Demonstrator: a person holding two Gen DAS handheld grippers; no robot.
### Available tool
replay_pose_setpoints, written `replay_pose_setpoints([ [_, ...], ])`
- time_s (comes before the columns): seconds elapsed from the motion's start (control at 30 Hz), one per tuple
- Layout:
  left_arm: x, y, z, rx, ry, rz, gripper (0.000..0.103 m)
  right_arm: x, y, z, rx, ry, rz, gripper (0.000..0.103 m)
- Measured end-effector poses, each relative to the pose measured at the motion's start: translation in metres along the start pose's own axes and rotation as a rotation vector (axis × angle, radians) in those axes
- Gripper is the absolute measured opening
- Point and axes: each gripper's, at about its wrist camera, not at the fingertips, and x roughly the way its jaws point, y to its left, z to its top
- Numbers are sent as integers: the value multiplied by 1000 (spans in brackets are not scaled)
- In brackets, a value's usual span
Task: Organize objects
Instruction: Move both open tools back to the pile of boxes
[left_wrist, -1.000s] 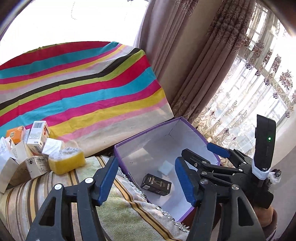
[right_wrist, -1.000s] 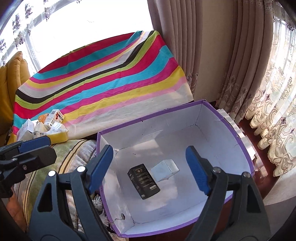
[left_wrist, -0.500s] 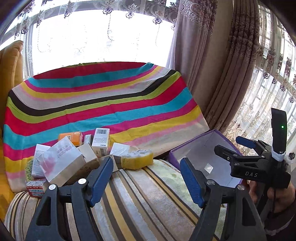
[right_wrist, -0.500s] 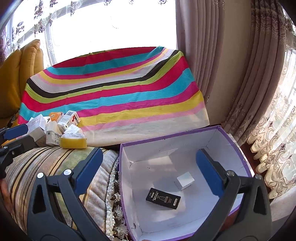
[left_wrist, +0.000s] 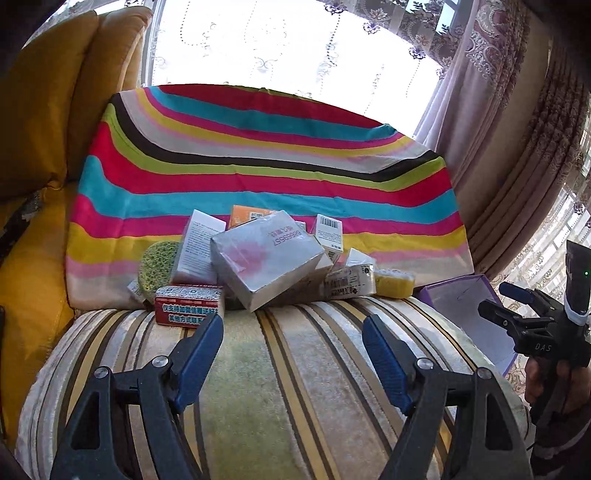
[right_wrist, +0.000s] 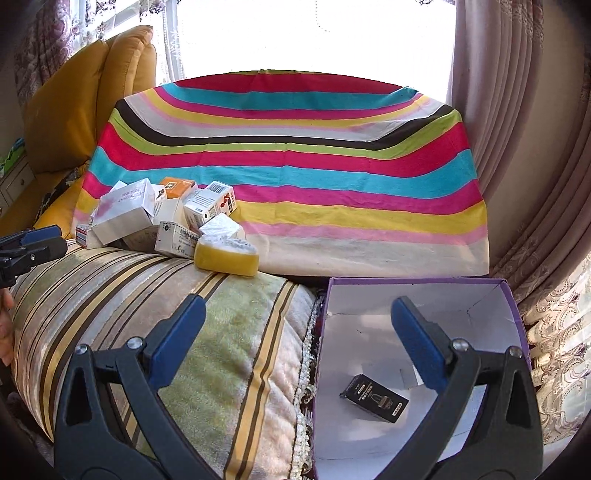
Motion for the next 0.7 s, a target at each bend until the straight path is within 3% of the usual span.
replay_pose_setpoints([
  [0.13, 5, 23, 3, -55, 20, 28, 79, 15, 4, 6, 30, 55, 79, 101],
  [0.7, 56, 70, 20, -96, 186, 109, 80, 82, 29, 34, -44, 189, 183, 101],
])
